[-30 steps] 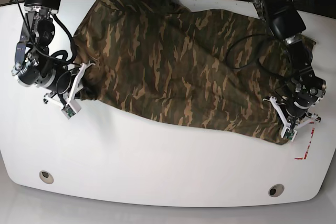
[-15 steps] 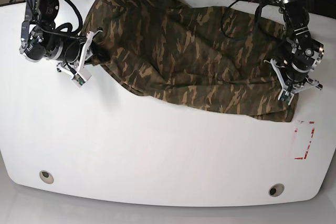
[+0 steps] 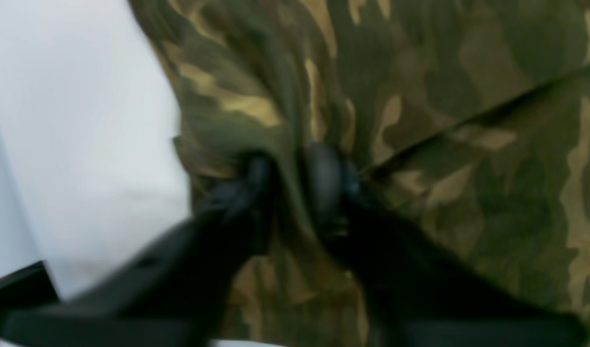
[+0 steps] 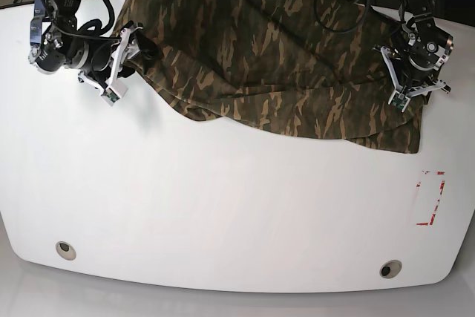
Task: Layout the t-shirt on the table in an organized manner, then fold the t-shirt properly
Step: 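Lift the hem and fold it over toward the collar with both grippers, then release the hem and regrasp the folded edge with both grippers, then pull the folded edge back with both grippers to straighten the fold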
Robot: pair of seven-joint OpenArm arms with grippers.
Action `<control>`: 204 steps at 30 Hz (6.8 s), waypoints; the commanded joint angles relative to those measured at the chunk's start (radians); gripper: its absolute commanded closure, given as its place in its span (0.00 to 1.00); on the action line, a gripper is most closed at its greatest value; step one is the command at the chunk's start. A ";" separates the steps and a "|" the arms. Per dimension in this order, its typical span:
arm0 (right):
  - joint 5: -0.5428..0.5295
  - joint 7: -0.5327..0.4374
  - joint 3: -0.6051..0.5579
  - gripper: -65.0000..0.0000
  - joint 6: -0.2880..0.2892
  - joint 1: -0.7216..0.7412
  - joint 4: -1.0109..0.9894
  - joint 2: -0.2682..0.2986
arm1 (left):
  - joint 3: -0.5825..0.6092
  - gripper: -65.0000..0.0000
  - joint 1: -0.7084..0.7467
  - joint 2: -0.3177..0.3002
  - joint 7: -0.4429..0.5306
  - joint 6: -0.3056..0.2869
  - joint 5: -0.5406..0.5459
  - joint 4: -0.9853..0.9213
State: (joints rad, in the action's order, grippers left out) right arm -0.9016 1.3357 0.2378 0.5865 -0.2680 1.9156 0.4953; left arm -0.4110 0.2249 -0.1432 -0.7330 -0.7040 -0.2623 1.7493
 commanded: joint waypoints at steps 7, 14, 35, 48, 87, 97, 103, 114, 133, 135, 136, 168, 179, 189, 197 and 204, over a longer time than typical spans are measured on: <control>0.151 -0.029 0.016 0.17 -0.015 0.052 0.012 -0.010 | -0.006 0.31 -0.006 -0.014 0.011 0.006 0.002 -0.002; 0.221 -0.124 0.074 0.17 -0.015 0.132 -0.060 -0.063 | 0.002 0.34 -0.009 -0.026 0.011 0.006 0.002 -0.002; 0.224 -0.246 0.005 0.22 -0.013 0.315 -0.376 -0.231 | 0.002 0.34 -0.037 -0.028 0.011 0.006 0.002 -0.004; 0.226 -0.287 -0.074 0.22 -0.013 0.247 -0.377 -0.232 | 0.005 0.34 -0.037 -0.042 0.013 0.006 0.002 -0.004; 0.223 -0.252 -0.067 1.00 -0.021 0.313 -0.249 -0.163 | 0.016 0.34 -0.065 -0.055 0.014 0.006 0.004 -0.004; 0.227 -0.239 -0.070 1.00 -0.021 0.457 -0.244 -0.102 | 0.017 0.34 -0.065 -0.055 0.014 0.006 0.004 -0.004; 0.229 -0.239 -0.074 1.00 -0.021 0.522 -0.245 -0.082 | 0.017 0.34 -0.077 -0.055 0.014 0.006 0.004 -0.004; 0.229 -0.239 -0.076 1.00 -0.018 0.539 -0.245 -0.057 | -0.021 0.34 -0.178 -0.055 0.013 0.006 0.004 -0.002; 0.229 -0.241 -0.076 1.00 -0.017 0.480 -0.245 -0.065 | -0.055 0.15 -0.365 -0.055 0.011 0.006 0.007 -0.127; 0.229 -0.241 -0.076 1.00 -0.017 0.477 -0.245 -0.065 | -0.058 0.15 -0.393 -0.055 0.011 0.006 0.008 -0.170; 0.229 -0.243 -0.076 1.00 -0.017 0.471 -0.245 -0.065 | -0.059 0.15 -0.407 -0.055 0.011 0.006 0.008 -0.193; 0.229 -0.243 -0.074 1.00 -0.015 0.465 -0.245 -0.083 | -0.093 0.15 -0.533 -0.055 0.217 0.006 0.008 -0.687; 0.229 -0.243 -0.074 1.00 -0.015 0.465 -0.245 -0.085 | -0.091 0.44 -0.511 -0.055 0.224 0.006 0.008 -0.707; 0.229 -0.243 -0.068 1.00 -0.015 0.453 -0.245 -0.085 | -0.090 0.77 -0.505 -0.054 0.224 0.006 0.008 -0.701; 0.229 -0.244 -0.071 1.00 -0.015 0.445 -0.245 -0.085 | -0.091 0.96 -0.511 -0.054 0.223 0.006 0.008 -0.682; 0.229 -0.244 -0.067 1.00 -0.017 0.445 -0.245 -0.086 | -0.093 0.96 -0.505 -0.040 0.215 0.006 0.008 -0.524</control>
State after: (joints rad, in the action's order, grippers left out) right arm -0.6582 1.1183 0.1604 0.5690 0.1551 1.6539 0.3950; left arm -0.5022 -0.2516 -0.1734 -0.5392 -0.7048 -0.2695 1.1641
